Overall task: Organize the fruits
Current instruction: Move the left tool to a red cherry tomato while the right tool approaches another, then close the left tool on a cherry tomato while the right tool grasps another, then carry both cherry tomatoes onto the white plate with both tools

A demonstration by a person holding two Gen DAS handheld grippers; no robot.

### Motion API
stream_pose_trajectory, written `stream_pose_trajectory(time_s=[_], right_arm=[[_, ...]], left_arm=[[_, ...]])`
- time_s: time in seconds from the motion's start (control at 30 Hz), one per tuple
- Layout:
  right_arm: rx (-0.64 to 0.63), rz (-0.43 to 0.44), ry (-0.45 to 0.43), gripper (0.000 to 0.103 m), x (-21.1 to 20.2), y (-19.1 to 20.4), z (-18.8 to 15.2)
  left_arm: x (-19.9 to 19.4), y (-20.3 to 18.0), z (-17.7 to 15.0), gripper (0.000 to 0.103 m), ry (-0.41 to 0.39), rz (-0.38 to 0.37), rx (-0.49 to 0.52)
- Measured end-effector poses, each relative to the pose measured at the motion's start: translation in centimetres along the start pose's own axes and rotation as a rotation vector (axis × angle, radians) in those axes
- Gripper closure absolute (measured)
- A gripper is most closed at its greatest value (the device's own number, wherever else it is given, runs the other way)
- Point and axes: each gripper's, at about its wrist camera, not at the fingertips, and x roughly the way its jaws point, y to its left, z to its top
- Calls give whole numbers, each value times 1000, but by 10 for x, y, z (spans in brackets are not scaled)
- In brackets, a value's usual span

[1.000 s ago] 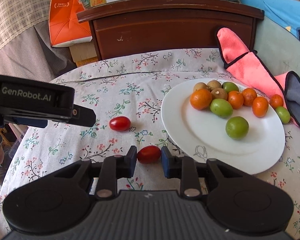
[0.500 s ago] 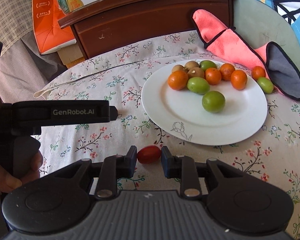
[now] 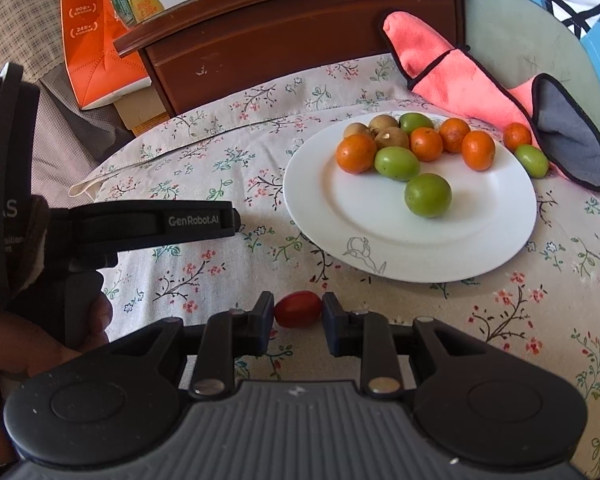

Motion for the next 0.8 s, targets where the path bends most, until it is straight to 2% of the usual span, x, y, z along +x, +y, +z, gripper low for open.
stream_pose_trajectory(time_s=[0.03, 0.1, 0.5, 0.8], right_arm=[[2, 0, 0, 76, 0, 0, 0], [7, 0, 0, 76, 0, 0, 0], [23, 0, -16, 77, -3, -2, 5], [82, 19, -105, 77, -28, -15, 31]], left_arm=[[0, 0, 0, 72, 1, -3, 1], [-2, 1, 0, 76, 2, -14, -6], [-16, 7, 7, 76, -35, -26, -29], [-37, 0, 23, 76, -122, -55, -8]])
